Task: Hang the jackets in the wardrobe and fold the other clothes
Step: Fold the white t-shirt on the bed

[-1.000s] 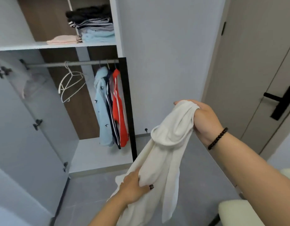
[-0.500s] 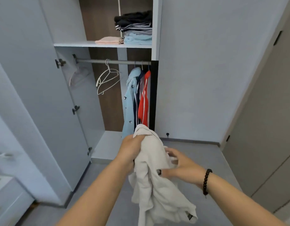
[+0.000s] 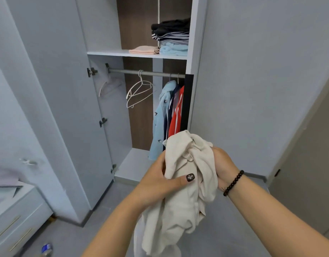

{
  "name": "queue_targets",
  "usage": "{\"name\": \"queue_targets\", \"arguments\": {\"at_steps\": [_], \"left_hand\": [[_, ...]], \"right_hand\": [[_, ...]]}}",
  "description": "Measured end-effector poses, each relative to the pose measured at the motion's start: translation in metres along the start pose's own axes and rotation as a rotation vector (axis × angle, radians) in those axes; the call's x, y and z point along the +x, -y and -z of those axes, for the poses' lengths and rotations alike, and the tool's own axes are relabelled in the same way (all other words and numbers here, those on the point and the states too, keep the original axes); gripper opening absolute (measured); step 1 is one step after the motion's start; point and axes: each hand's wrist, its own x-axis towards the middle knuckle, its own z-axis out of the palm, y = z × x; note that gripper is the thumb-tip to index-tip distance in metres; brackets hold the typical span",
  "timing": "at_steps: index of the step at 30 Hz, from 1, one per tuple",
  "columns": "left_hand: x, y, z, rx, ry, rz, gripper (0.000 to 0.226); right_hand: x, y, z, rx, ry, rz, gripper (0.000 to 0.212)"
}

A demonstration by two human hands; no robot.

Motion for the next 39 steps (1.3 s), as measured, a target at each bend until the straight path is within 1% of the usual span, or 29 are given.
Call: {"name": "queue_targets", "arguments": {"at_steps": [1, 2, 4, 5, 6, 7, 9, 10, 11, 12, 14, 15, 16, 17, 18, 21, 23, 24, 26, 28, 29, 30, 32, 33, 35, 36, 37, 39], "left_hand": [[0.001, 0.002, 0.001, 0.04, -0.035, -0.014, 0.054], [0.002, 0.004, 0.003, 0.08, -0.072, -0.025, 0.044], [0.005, 0.008, 0.004, 0.127, -0.144, -0.014, 0.022], [0.007, 0.01, 0.004, 0.13, -0.174, -0.004, 0.015], [0.008, 0.012, 0.003, 0.128, -0.206, 0.001, 0.012], [0.011, 0.013, 0.002, 0.128, -0.241, 0.001, 0.011], [0.016, 0.012, -0.001, 0.113, -0.32, -0.005, 0.016], [0.019, 0.011, -0.002, 0.09, -0.363, -0.008, 0.02], [0.023, 0.009, -0.004, 0.059, -0.402, -0.014, 0.024], [0.026, 0.007, -0.005, 0.019, -0.437, -0.021, 0.026], [0.032, 0.004, -0.008, -0.043, -0.502, -0.033, 0.024], [0.034, 0.003, -0.008, -0.041, -0.537, -0.041, 0.023], [0.036, 0.004, -0.008, -0.03, -0.572, -0.05, 0.023], [0.038, 0.006, -0.007, -0.031, -0.609, -0.053, 0.023], [0.04, 0.008, -0.006, -0.046, -0.651, -0.041, 0.023], [0.043, 0.017, -0.005, -0.017, -0.757, 0.037, 0.019], [0.039, 0.023, -0.016, 0.062, -0.737, 0.029, 0.014], [0.036, 0.026, -0.025, 0.102, -0.687, 0.0, 0.016], [0.027, 0.033, -0.049, 0.143, -0.499, -0.036, 0.027], [0.02, 0.04, -0.074, 0.139, -0.293, 0.002, 0.037], [0.017, 0.047, -0.084, 0.162, -0.25, 0.03, 0.042], [0.016, 0.054, -0.091, 0.21, -0.259, 0.056, 0.045], [0.013, 0.069, -0.096, 0.304, -0.331, 0.086, 0.052], [0.012, 0.077, -0.095, 0.328, -0.337, 0.1, 0.056], [0.008, 0.094, -0.09, 0.4, -0.261, 0.183, 0.059], [0.007, 0.102, -0.088, 0.478, -0.204, 0.243, 0.055], [0.005, 0.109, -0.087, 0.564, -0.155, 0.286, 0.047], [0.001, 0.118, -0.083, 0.666, -0.138, 0.28, 0.024]], "right_hand": [[0.001, 0.002, 0.0, 0.029, 0.006, -0.016, 0.025], [0.003, 0.004, 0.001, 0.058, 0.01, -0.028, 0.027], [0.005, 0.009, 0.005, 0.078, 0.003, -0.045, 0.023], [0.005, 0.012, 0.007, 0.074, -0.008, -0.055, 0.02], [0.006, 0.014, 0.009, 0.078, -0.01, -0.077, 0.022], [0.005, 0.017, 0.012, 0.074, 0.009, -0.112, 0.032], [0.0, 0.023, 0.018, 0.046, 0.114, -0.188, 0.055], [-0.002, 0.024, 0.022, 0.007, 0.155, -0.204, 0.059], [-0.004, 0.025, 0.026, -0.061, 0.159, -0.203, 0.058], [-0.004, 0.024, 0.032, -0.161, 0.119, -0.191, 0.057], [-0.003, 0.024, 0.046, -0.4, -0.069, -0.151, 0.056], [-0.003, 0.025, 0.053, -0.468, -0.159, -0.126, 0.051], [-0.002, 0.028, 0.06, -0.494, -0.214, -0.102, 0.041], [-0.002, 0.031, 0.067, -0.48, -0.237, -0.078, 0.028], [-0.001, 0.035, 0.072, -0.449, -0.25, -0.054, 0.02], [0.0, 0.044, 0.082, -0.303, -0.289, 0.031, 0.022], [0.002, 0.046, 0.078, -0.227, -0.26, 0.075, 0.022], [0.003, 0.046, 0.072, -0.218, -0.239, 0.095, 0.023], [0.005, 0.044, 0.059, -0.253, -0.206, 0.136, 0.026], [0.006, 0.04, 0.045, -0.288, -0.175, 0.179, 0.029], [0.006, 0.038, 0.039, -0.294, -0.161, 0.194, 0.03], [0.006, 0.036, 0.034, -0.293, -0.153, 0.207, 0.03], [0.006, 0.035, 0.03, -0.273, -0.148, 0.233, 0.03], [0.005, 0.036, 0.03, -0.254, -0.152, 0.249, 0.03], [0.003, 0.042, 0.033, -0.206, -0.177, 0.292, 0.03], [0.002, 0.045, 0.037, -0.181, -0.197, 0.321, 0.031], [0.002, 0.05, 0.042, -0.159, -0.222, 0.356, 0.033], [0.001, 0.058, 0.054, -0.161, -0.282, 0.43, 0.035]]}}
